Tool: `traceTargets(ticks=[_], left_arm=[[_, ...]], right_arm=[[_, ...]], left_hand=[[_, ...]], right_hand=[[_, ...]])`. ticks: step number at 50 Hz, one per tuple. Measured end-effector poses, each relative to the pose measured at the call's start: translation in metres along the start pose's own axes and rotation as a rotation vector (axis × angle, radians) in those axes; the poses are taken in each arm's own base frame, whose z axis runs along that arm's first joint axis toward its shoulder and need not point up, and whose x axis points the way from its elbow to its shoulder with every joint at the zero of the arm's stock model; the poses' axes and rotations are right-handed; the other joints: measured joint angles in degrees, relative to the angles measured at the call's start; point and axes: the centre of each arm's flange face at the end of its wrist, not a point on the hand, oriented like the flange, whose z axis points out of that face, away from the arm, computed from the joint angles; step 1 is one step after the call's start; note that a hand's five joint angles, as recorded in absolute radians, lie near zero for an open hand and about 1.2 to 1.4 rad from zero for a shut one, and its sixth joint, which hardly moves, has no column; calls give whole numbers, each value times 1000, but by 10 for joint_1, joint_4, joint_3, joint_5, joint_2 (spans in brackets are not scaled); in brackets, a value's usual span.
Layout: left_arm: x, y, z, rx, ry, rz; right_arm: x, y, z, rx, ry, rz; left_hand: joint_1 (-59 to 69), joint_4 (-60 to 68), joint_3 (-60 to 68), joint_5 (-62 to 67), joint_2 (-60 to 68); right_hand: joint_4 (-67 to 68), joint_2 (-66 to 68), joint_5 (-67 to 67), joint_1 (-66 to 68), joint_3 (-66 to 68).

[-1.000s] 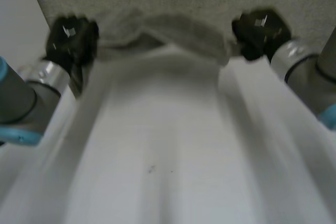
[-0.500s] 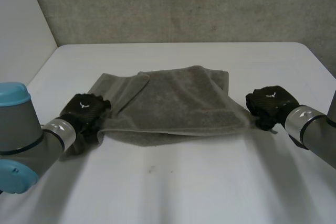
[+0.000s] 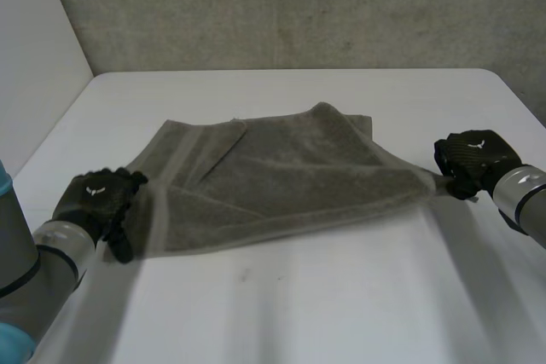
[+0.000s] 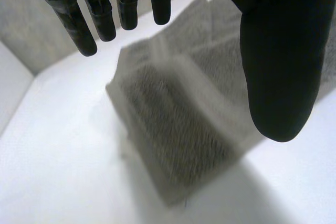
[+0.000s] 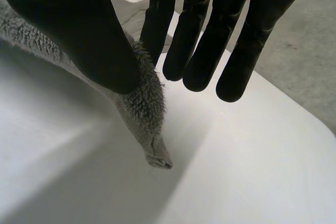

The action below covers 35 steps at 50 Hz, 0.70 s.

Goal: Fold the towel.

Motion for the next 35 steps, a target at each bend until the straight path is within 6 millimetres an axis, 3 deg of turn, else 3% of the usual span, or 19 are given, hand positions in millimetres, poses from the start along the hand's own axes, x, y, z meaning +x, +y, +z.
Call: traceTargets(ticks=[12, 23, 35], left_arm=[[10, 19, -8, -116, 43, 9], [17, 30, 16, -93, 65, 22], [15, 32, 37, -34, 78, 73]], right_arm=[[0, 4, 1, -7, 0, -3], [-6, 8, 0, -21, -15, -1], [-6, 10, 1, -25, -18, -1]], left_hand=[[75, 75, 75, 77, 75], [94, 93, 94, 95, 93], [200, 197, 197, 198, 196]], right_hand=[[0, 0, 0, 0, 0], [0, 0, 0, 0, 0], [0, 0, 0, 0, 0]])
